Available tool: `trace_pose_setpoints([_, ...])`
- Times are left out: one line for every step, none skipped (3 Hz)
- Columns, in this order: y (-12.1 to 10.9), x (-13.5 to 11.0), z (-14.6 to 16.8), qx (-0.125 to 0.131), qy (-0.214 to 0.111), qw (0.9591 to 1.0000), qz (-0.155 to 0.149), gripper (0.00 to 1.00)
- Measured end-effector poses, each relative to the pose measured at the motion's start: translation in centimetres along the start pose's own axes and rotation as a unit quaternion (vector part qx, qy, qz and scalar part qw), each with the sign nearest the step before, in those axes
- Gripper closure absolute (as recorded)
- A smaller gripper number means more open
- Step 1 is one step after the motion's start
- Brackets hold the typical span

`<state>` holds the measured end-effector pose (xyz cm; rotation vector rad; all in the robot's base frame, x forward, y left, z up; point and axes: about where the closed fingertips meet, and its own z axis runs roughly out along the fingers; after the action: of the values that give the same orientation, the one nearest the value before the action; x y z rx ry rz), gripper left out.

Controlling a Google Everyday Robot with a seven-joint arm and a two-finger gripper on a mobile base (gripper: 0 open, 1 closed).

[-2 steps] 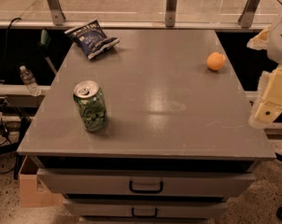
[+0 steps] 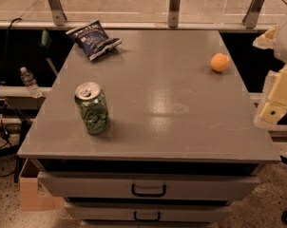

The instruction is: Move orange near green can

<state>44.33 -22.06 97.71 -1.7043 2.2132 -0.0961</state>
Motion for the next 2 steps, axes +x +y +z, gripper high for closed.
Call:
trace_pose_setpoints([-3.7,1.7,1.2,0.022,-0.038,0.9986,0.031,0.00])
trace_pose_setpoints([-9.9,3.1,5.2,0.051,-0.083,0.9924,0.076,0.00])
